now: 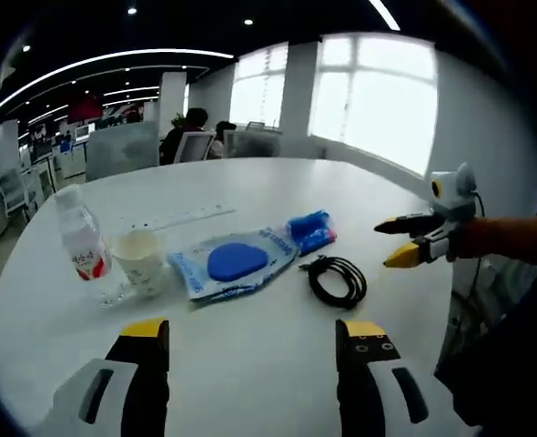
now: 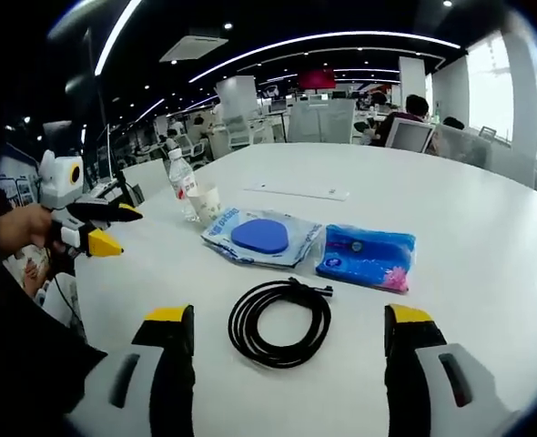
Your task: Arrange the tabletop items into an orderly group along one side of the table until the central work area is clear of visible clutter.
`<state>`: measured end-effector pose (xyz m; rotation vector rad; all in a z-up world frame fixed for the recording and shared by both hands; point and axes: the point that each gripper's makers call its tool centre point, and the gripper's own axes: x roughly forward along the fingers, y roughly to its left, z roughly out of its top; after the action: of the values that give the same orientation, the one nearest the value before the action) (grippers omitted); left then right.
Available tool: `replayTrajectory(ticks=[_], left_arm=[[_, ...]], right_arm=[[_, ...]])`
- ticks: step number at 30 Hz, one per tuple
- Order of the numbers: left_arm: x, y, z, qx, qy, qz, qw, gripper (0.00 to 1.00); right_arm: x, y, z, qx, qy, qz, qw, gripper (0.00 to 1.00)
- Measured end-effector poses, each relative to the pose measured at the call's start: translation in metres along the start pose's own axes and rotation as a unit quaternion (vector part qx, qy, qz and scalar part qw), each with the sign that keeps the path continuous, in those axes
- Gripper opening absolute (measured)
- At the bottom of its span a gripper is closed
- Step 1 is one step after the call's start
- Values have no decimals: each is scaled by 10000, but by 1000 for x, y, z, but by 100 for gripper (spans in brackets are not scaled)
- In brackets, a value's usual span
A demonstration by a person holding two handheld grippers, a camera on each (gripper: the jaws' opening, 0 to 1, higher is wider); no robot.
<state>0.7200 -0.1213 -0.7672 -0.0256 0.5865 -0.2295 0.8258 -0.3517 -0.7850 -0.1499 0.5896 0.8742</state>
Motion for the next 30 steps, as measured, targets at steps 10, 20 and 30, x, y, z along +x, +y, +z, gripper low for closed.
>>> replayTrajectory(ticks=[10, 20, 30], left_arm=[[-22, 28, -10, -128, 109, 233, 9996, 80], [-37, 29, -5, -49, 158, 72, 9998, 87], [-45, 23, 3, 10, 128, -21, 9999, 94]], right_arm=[[-8, 6, 15, 163, -132, 58, 9998, 90], [-18, 3, 16, -2, -75, 29, 10000, 95], [-34, 6, 13, -98, -21, 16, 9999, 99]])
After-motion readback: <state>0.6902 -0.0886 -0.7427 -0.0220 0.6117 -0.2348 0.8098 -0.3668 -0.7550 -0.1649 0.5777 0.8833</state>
